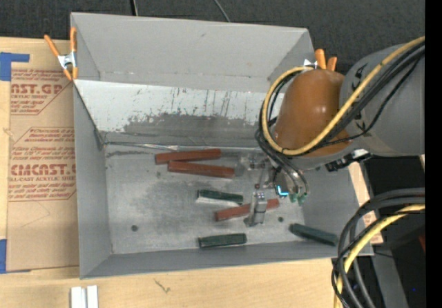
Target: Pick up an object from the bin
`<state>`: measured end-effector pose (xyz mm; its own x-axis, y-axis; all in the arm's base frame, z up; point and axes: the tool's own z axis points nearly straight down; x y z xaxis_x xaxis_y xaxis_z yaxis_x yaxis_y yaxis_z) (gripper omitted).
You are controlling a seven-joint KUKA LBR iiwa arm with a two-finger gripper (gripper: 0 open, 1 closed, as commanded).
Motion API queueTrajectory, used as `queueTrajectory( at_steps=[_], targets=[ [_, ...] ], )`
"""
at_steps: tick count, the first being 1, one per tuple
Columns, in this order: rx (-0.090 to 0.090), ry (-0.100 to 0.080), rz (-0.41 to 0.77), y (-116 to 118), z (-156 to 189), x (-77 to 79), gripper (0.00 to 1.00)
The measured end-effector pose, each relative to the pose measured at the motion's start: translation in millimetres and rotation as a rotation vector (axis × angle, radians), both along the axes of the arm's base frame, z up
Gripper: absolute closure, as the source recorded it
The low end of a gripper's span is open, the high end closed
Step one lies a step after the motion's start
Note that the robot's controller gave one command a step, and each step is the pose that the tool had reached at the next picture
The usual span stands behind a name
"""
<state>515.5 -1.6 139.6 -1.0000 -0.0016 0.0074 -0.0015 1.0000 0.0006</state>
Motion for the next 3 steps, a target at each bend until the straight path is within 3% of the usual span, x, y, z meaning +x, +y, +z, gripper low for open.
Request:
queueTrajectory(
  at_steps=[1, 2, 3],
  targets=[
    [0.000, -0.007, 0.000, 0, 4, 1.9, 0.00],
    [0.001, -0.007, -0.024, 10, -65, -34.9, 1.00],
    [0.001, -0.015, -0.024, 10, -69, -34.6, 0.00]
  ],
)
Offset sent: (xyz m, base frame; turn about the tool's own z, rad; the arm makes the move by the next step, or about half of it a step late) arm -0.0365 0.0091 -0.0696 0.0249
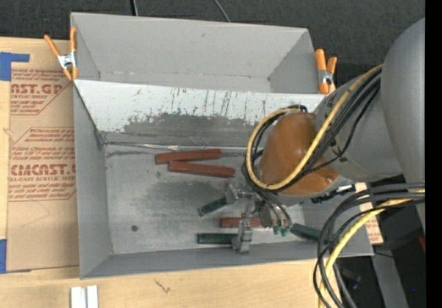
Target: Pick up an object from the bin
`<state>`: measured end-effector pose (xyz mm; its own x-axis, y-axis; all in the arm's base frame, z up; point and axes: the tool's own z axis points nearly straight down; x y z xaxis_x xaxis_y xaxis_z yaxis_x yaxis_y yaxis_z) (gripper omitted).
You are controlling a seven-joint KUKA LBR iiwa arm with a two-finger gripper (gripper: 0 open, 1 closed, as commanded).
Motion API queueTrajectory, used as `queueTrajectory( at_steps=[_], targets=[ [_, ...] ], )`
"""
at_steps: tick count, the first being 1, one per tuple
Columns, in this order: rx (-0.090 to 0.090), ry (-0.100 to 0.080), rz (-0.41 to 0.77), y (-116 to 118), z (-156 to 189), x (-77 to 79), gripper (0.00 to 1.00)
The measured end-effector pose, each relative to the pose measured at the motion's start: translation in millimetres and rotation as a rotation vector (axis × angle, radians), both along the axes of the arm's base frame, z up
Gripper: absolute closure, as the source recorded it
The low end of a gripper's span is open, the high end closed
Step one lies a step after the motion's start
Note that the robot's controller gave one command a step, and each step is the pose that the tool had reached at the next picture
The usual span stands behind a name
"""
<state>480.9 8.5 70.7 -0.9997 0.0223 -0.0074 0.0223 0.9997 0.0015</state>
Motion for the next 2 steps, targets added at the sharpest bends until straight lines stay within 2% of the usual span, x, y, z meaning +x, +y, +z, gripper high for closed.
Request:
queueTrajectory(
  at_steps=[1, 2],
  targets=[
    [0.000, 0.007, 0.000, 0.0, 2.2, -0.7, 1.00],
    [0.000, 0.000, -0.001, -0.1, 0.1, 0.1, 0.00]
  ],
)
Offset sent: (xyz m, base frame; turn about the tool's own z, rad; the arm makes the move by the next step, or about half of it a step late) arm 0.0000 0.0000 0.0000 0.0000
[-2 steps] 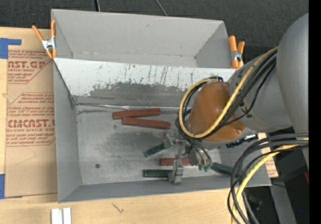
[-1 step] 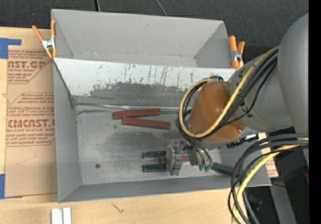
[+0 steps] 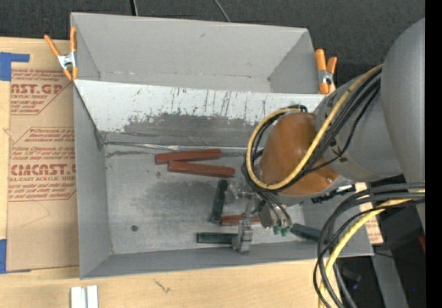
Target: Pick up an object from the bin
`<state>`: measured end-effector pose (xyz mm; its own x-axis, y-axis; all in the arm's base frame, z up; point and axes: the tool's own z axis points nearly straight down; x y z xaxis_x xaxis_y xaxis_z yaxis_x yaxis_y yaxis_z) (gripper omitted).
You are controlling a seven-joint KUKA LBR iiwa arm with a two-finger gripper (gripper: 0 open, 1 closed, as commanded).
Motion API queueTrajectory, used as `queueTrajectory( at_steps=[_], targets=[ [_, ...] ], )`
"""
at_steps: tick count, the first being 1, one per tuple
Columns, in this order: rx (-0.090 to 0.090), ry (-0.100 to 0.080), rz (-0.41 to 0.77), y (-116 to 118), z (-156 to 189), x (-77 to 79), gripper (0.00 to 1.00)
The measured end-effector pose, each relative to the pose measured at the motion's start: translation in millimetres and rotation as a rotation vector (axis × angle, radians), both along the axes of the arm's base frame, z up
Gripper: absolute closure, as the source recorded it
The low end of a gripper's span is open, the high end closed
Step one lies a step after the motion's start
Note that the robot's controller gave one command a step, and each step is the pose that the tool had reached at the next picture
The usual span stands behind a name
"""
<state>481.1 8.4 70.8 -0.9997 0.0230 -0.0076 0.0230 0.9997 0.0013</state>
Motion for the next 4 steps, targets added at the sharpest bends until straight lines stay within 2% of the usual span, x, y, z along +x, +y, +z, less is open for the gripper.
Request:
queueTrajectory(
  at_steps=[1, 2, 3, 4],
  targets=[
    [0.000, 0.008, 0.001, 0, 2, -1.2, 1.00],
    [0.000, 0.008, 0.001, 0, 2, -1.2, 1.00],
    [0.000, 0.015, 0.004, -2, 49, 2.6, 1.00],
    [0.000, 0.002, 0.021, 6, 100, 6.5, 1.00]
  ],
)
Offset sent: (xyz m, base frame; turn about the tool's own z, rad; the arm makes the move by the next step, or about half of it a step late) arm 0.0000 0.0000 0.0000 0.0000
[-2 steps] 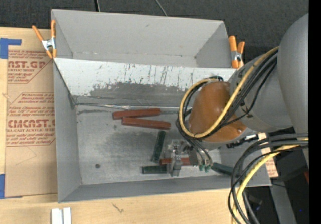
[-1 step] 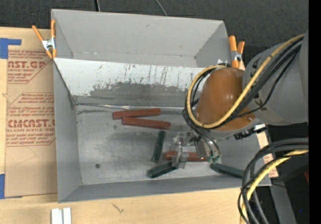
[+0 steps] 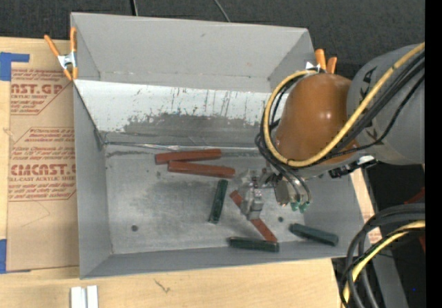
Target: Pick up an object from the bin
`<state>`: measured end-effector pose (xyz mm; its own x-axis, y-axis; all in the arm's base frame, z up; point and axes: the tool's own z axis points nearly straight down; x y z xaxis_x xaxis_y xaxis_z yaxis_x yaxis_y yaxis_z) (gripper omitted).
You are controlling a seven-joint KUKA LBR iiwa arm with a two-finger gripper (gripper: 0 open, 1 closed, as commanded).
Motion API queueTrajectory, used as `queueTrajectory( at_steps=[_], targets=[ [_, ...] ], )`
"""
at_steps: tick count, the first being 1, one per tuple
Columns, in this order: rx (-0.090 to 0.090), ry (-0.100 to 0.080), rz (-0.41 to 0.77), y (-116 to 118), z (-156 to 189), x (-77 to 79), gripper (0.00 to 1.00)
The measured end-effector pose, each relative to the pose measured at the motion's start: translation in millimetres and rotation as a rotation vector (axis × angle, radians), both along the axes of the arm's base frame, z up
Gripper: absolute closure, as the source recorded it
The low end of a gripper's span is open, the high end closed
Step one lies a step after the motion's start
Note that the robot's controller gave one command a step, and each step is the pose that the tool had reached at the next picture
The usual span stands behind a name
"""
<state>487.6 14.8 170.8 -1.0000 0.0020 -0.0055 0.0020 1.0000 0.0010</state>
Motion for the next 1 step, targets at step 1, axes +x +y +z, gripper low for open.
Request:
queueTrajectory(
  at_steps=[1],
  targets=[
    [-0.001, 0.011, 0.002, -11.7, 47.5, 4.5, 1.00]
  ],
)
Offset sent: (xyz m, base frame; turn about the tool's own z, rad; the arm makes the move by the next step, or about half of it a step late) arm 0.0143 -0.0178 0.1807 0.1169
